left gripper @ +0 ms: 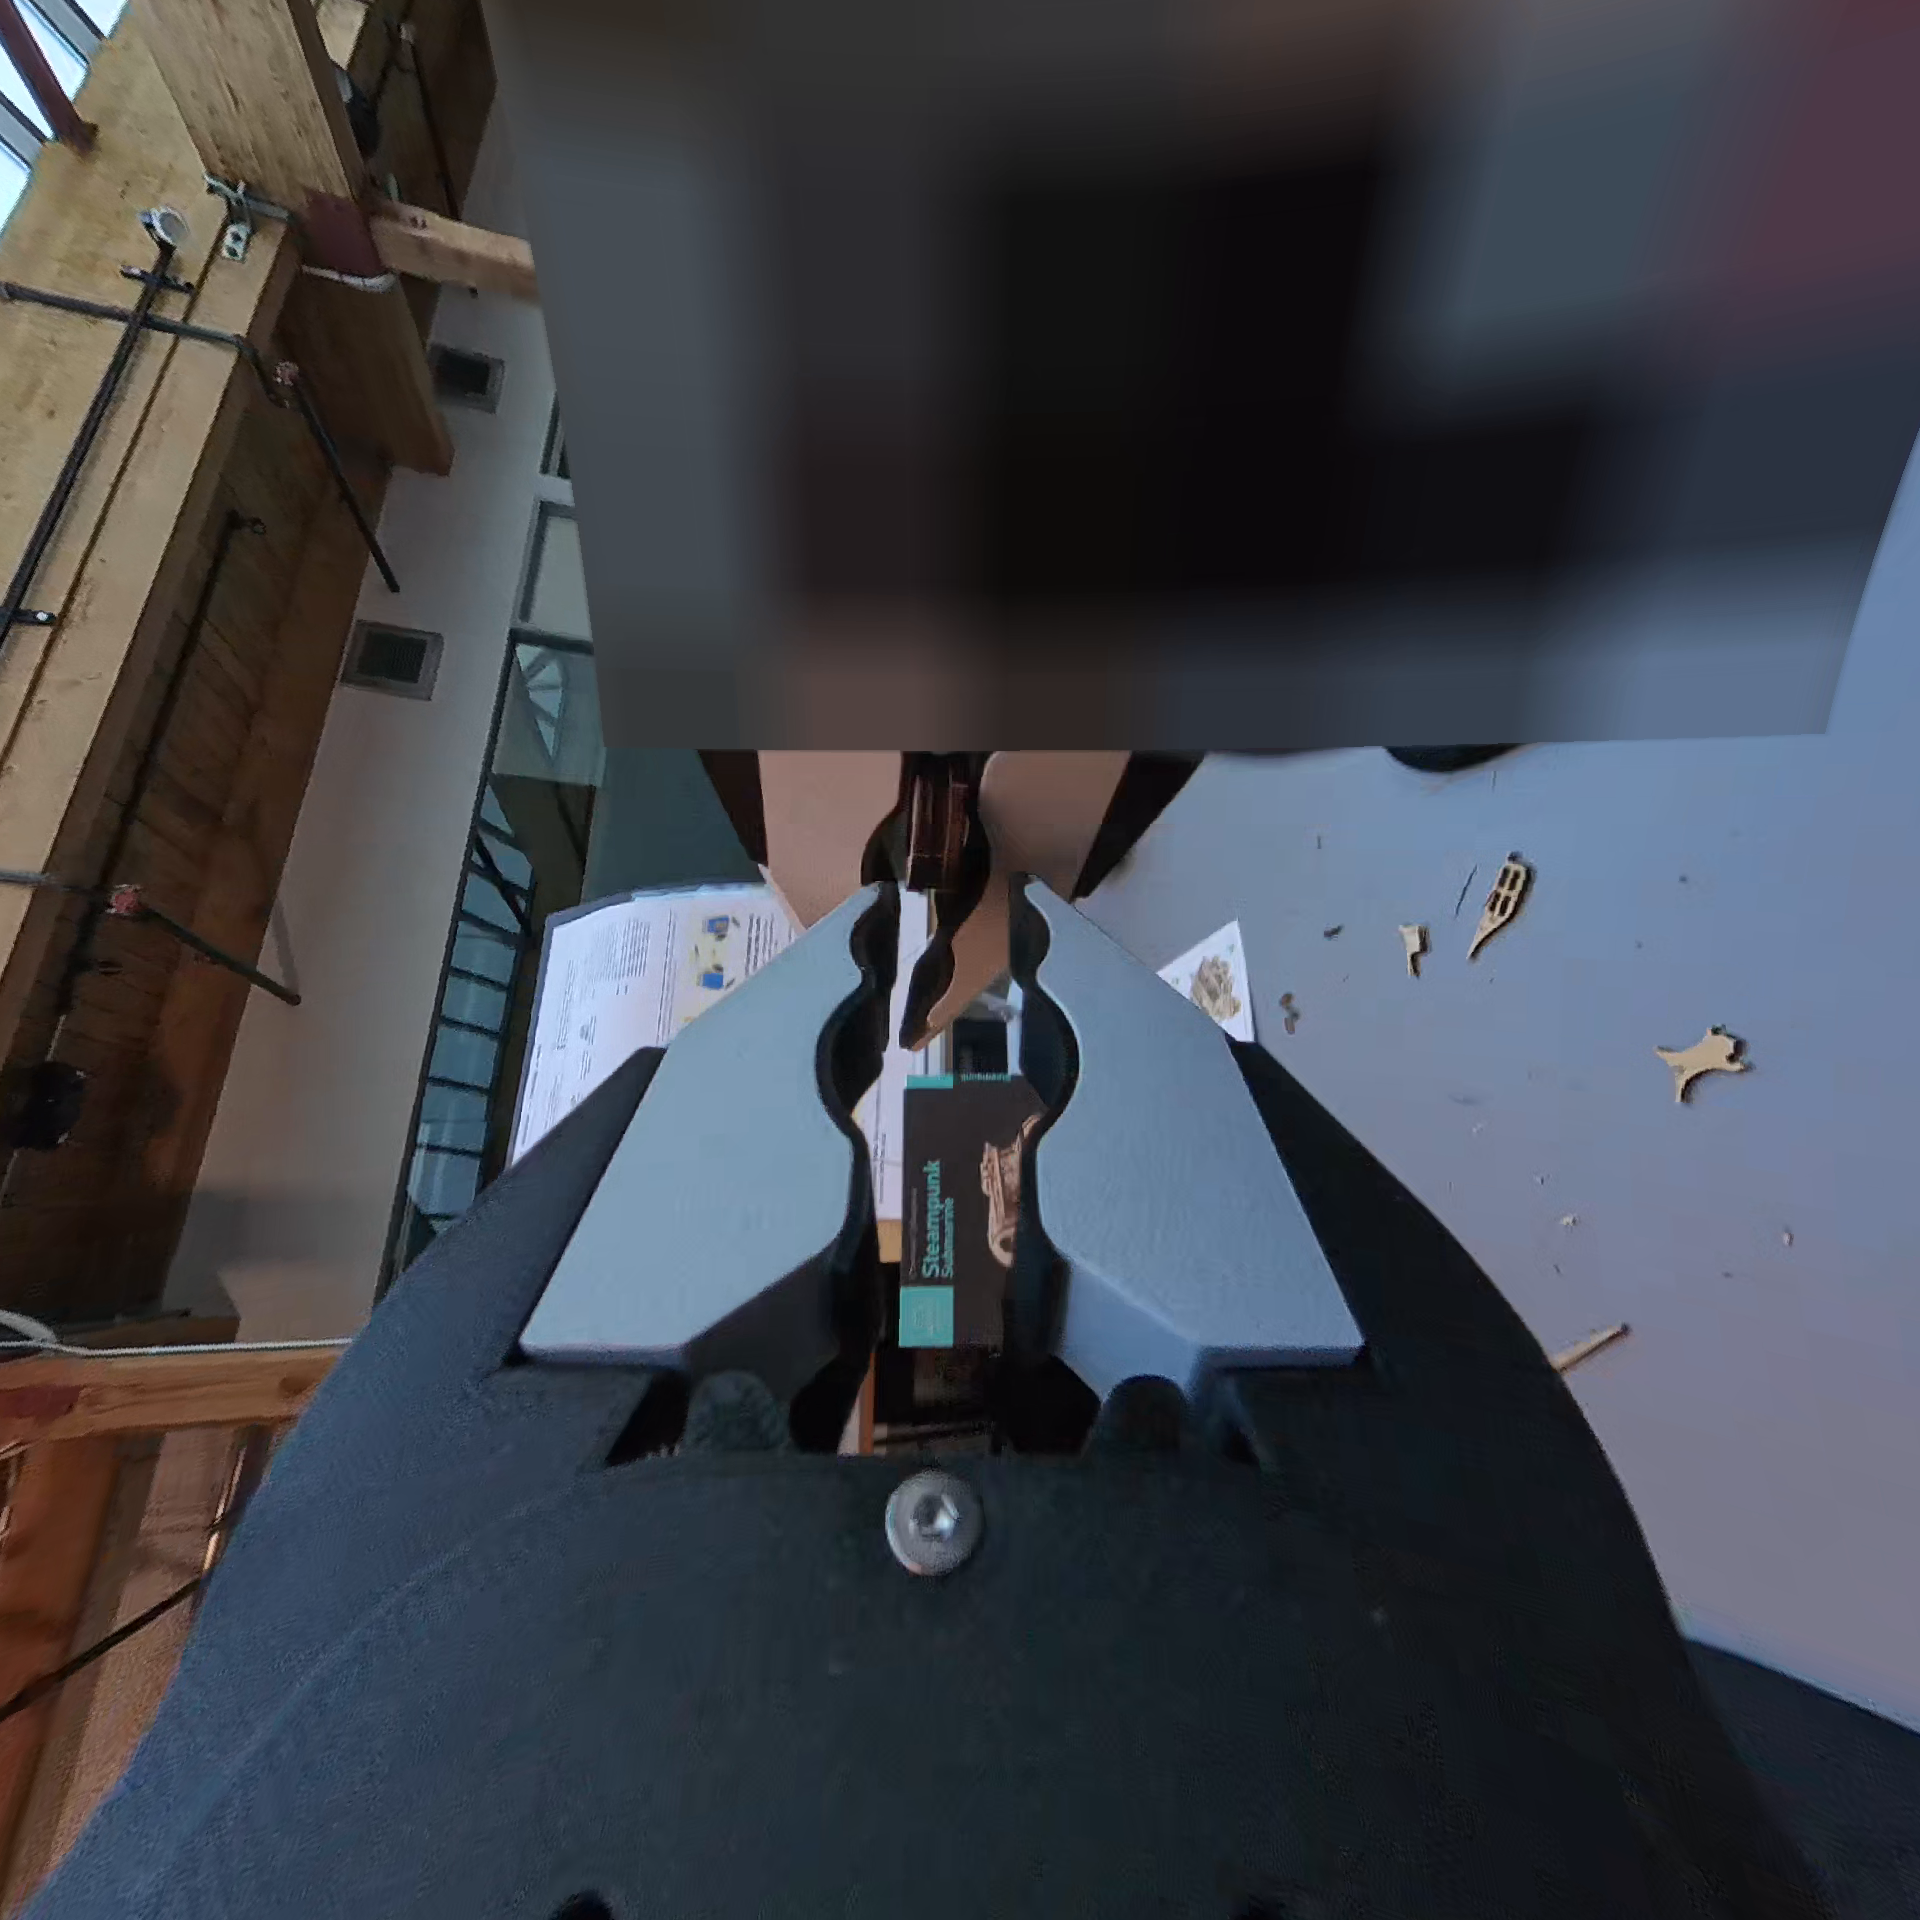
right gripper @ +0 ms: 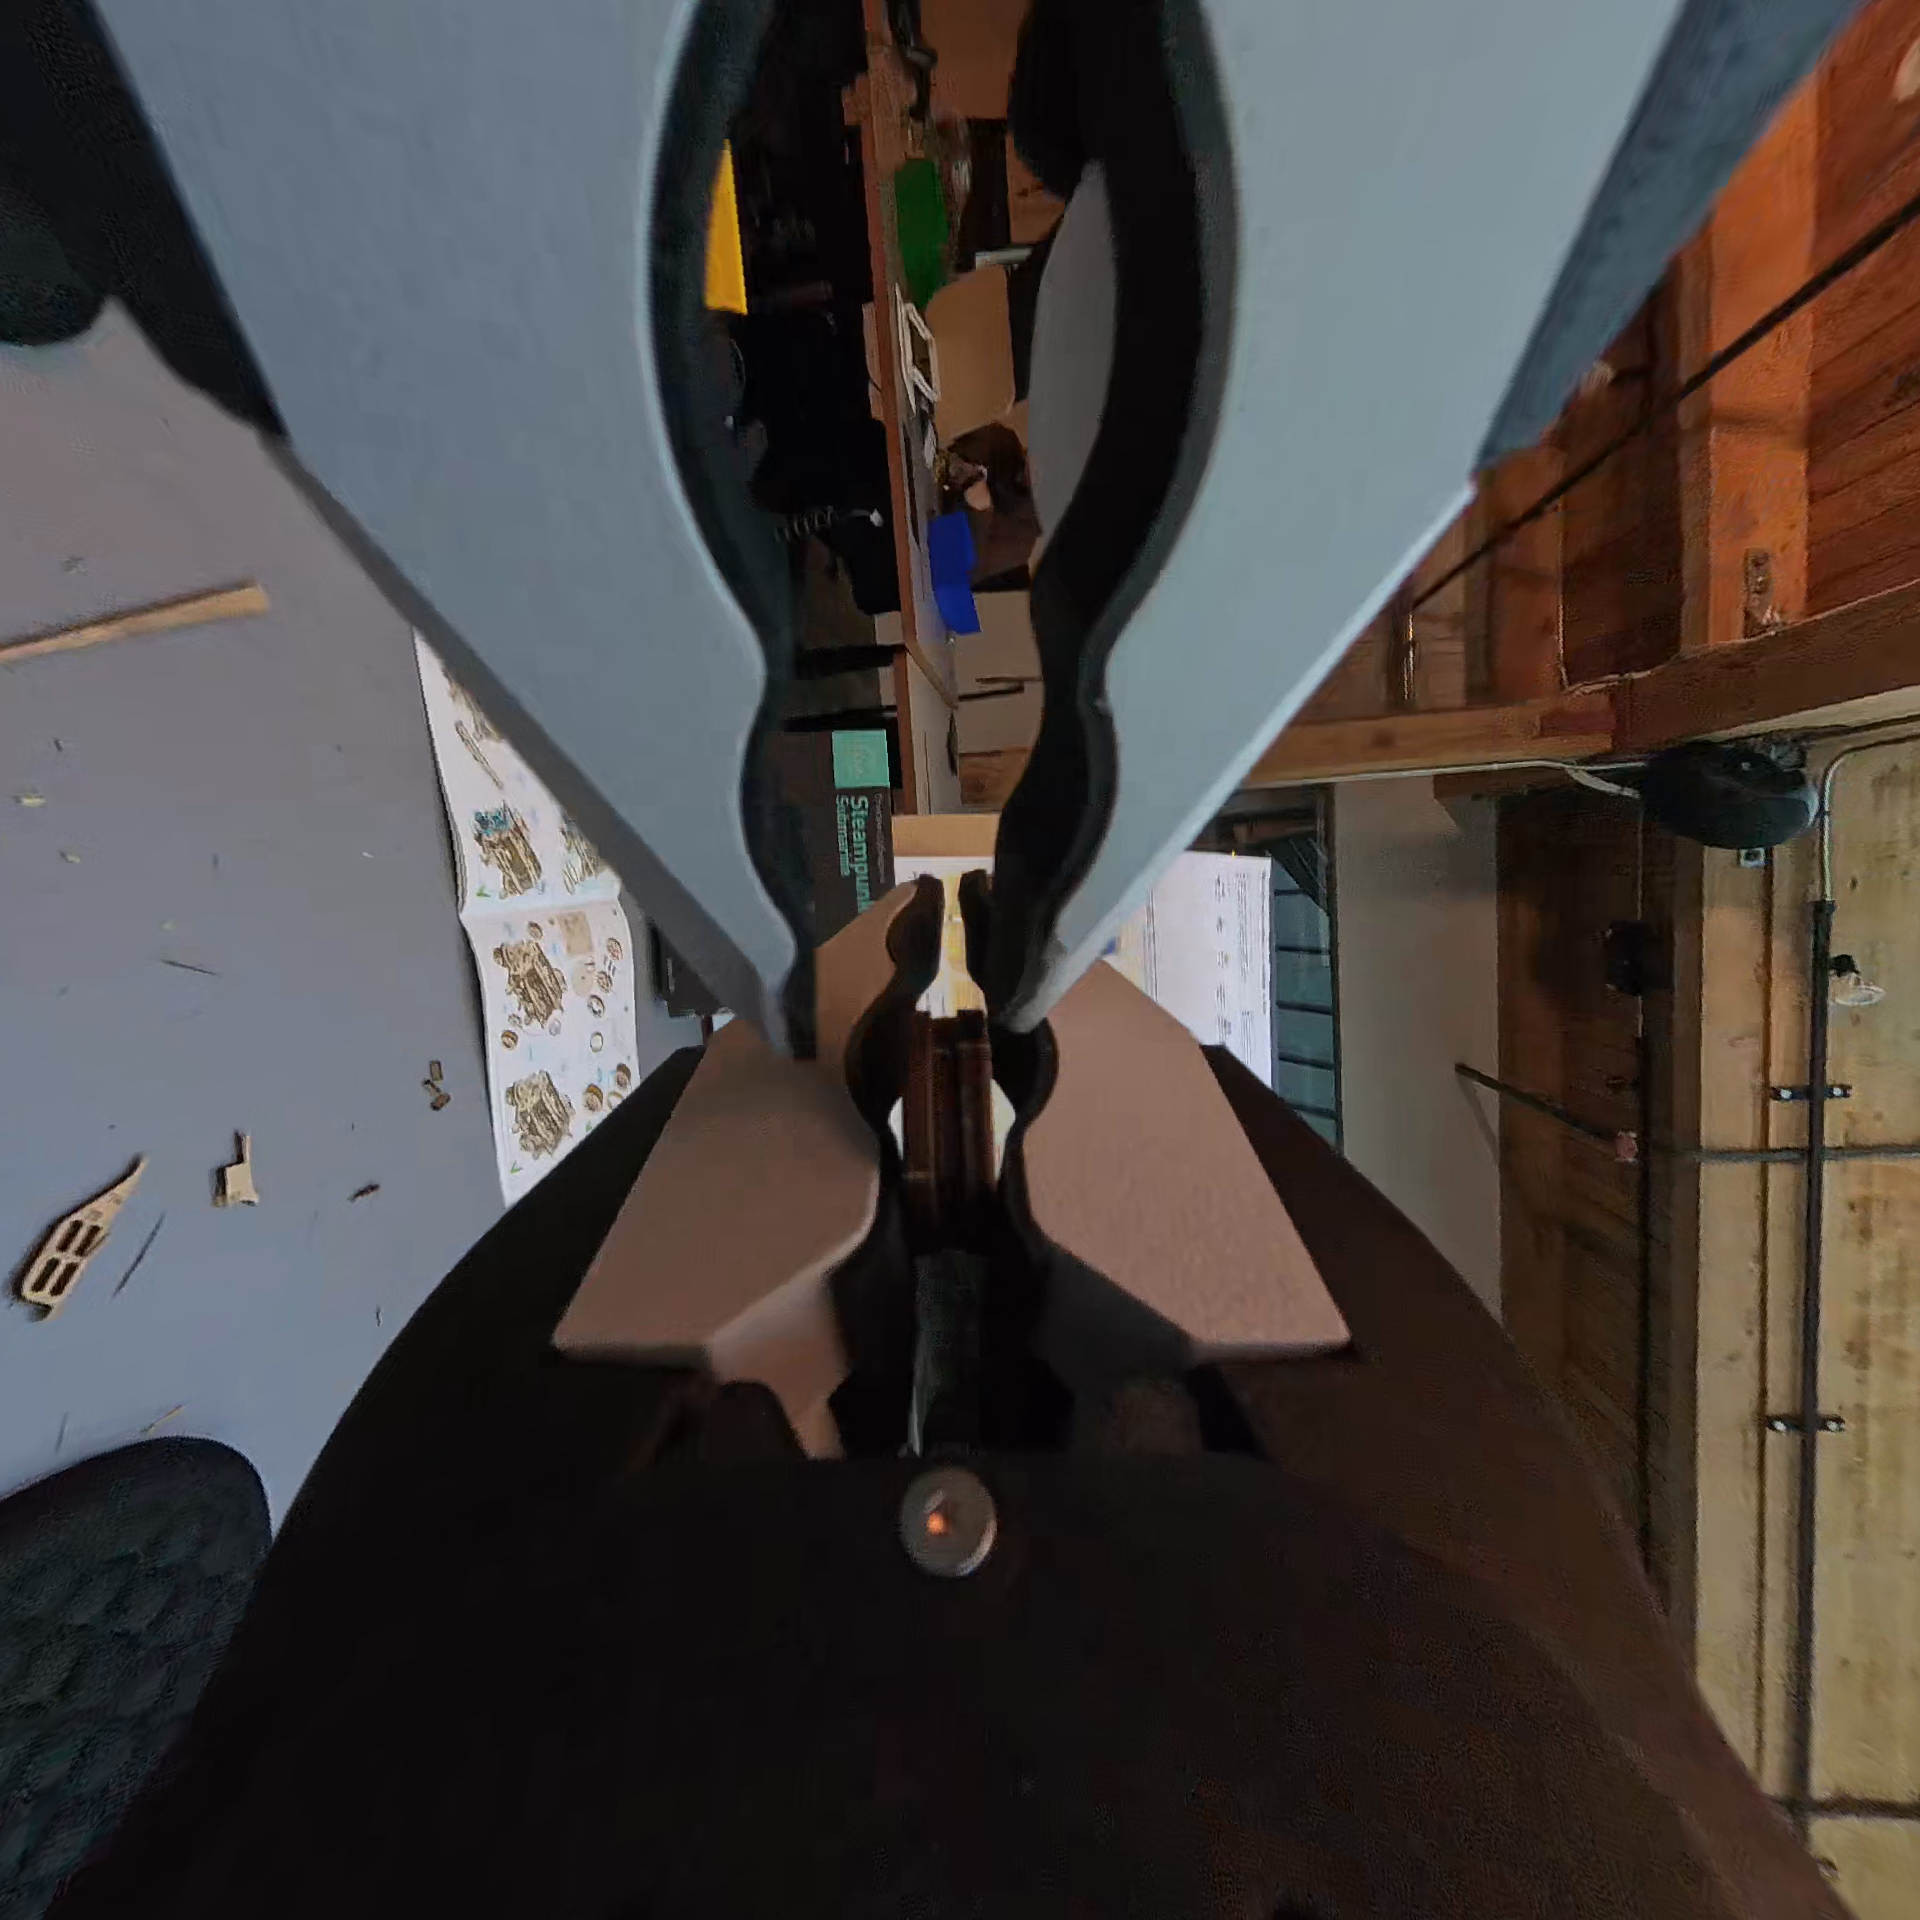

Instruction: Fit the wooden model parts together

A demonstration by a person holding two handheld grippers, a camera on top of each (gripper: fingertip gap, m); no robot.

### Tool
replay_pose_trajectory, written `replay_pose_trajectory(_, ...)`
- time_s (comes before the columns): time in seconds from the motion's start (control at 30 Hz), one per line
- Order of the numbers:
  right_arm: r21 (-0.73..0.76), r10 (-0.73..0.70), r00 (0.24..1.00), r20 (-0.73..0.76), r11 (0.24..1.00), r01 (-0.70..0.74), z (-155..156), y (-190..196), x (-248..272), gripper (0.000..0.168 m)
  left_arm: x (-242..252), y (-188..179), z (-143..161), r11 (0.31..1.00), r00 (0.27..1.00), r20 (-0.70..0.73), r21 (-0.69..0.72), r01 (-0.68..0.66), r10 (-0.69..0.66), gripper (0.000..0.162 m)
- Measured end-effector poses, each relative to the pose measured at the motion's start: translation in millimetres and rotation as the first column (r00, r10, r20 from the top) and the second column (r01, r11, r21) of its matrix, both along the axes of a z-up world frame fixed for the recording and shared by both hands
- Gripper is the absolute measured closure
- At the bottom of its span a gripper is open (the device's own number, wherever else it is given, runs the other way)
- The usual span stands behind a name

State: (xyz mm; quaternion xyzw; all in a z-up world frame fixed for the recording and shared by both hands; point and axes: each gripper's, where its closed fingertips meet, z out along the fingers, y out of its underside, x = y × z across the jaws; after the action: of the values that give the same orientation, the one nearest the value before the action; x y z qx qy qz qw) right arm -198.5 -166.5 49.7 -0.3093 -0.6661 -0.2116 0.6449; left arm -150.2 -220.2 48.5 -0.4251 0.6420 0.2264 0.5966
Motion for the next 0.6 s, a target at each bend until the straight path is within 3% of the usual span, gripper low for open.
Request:
replay_pose_trajectory(0.1,0.011,0.157,0.987,-0.031,0.988,-0.156,7,-17,-5,0.164,5,-10,6,0.993,0.992,0.036,0.017,0.118,-0.118,0.147)
replay_pose_trajectory(0.2,-0.079,0.227,0.973,-0.029,0.97,-0.229,0,-23,-7,0.164,7,-14,7,0.983,0.985,0.027,0.065,0.17,-0.172,0.152)
replay_pose_trajectory(0.33,0.013,0.205,0.979,-0.006,0.979,-0.205,2,-20,-8,0.164,8,-10,6,0.979,0.988,-0.004,0.135,0.154,-0.155,0.155)
replay_pose_trajectory(0.43,-0.003,0.208,0.978,0.025,0.978,-0.208,-5,-17,-10,0.163,6,-6,1,0.978,0.991,-0.056,0.164,0.13,-0.123,0.156)
replay_pose_trajectory(0.53,0.06,0.078,0.994,0.071,0.995,-0.082,-9,0,-8,0.14,-3,9,-1,0.994,0.998,-0.059,0.107,-0.007,0.013,0.155)
replay_pose_trajectory(0.6,0.159,-0.016,0.997,0.081,0.987,0.003,-4,5,-5,0.142,-6,12,-2,0.993,0.993,-0.089,0.104,-0.062,0.072,0.156)
